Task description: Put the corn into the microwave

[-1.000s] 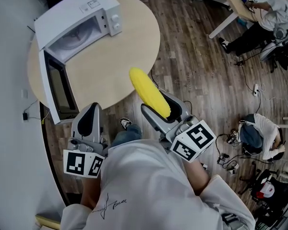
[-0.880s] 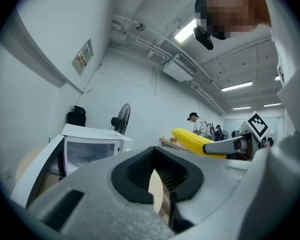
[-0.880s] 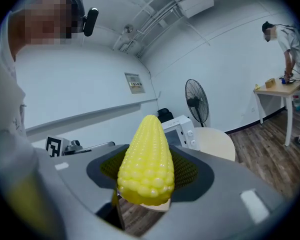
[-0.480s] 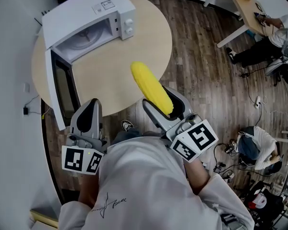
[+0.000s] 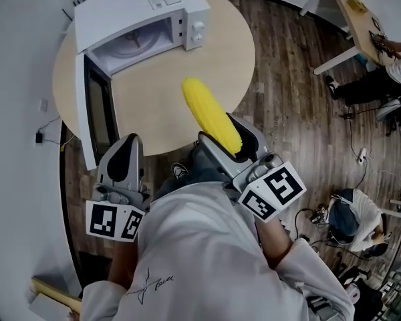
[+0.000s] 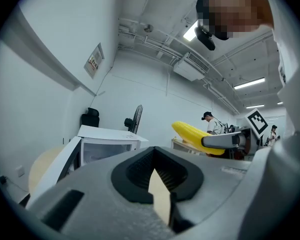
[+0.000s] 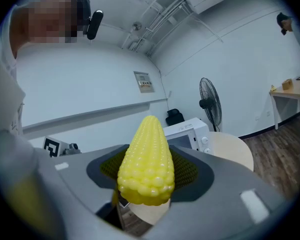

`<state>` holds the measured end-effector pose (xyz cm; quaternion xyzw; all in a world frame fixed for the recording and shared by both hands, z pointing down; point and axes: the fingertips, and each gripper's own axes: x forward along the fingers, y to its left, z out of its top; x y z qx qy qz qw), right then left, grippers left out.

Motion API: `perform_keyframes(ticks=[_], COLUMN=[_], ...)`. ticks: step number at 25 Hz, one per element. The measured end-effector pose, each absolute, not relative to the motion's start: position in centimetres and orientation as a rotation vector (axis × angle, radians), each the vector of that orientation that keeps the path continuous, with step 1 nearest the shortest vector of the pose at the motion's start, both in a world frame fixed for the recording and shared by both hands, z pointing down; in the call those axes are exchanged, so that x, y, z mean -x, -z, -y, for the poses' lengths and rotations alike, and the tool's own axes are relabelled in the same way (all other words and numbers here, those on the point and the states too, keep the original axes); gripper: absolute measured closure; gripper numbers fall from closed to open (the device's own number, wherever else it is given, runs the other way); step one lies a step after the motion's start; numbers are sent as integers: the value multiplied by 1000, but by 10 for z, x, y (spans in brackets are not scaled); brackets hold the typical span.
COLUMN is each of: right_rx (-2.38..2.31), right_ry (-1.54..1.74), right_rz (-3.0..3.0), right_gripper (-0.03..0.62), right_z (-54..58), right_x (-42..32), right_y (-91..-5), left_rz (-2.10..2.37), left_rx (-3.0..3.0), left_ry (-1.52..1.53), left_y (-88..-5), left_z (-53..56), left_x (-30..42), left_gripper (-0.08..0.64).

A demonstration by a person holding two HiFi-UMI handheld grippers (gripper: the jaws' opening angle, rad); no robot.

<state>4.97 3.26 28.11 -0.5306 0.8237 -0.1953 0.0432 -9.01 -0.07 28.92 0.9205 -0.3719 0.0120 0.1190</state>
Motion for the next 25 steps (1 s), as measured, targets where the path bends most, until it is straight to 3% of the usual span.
perform_keyframes(ticks=[25], right_rx=[1448], right_ry=[646], right_rz=[-2653], right_gripper=[330], right_z=[59], right_x=[-38], right_y=[-296], left_rz=[1231], left_rx=[-2584], left_ry=[54], left_y=[-278], left_z=[55], left_x=[96], left_gripper=[568])
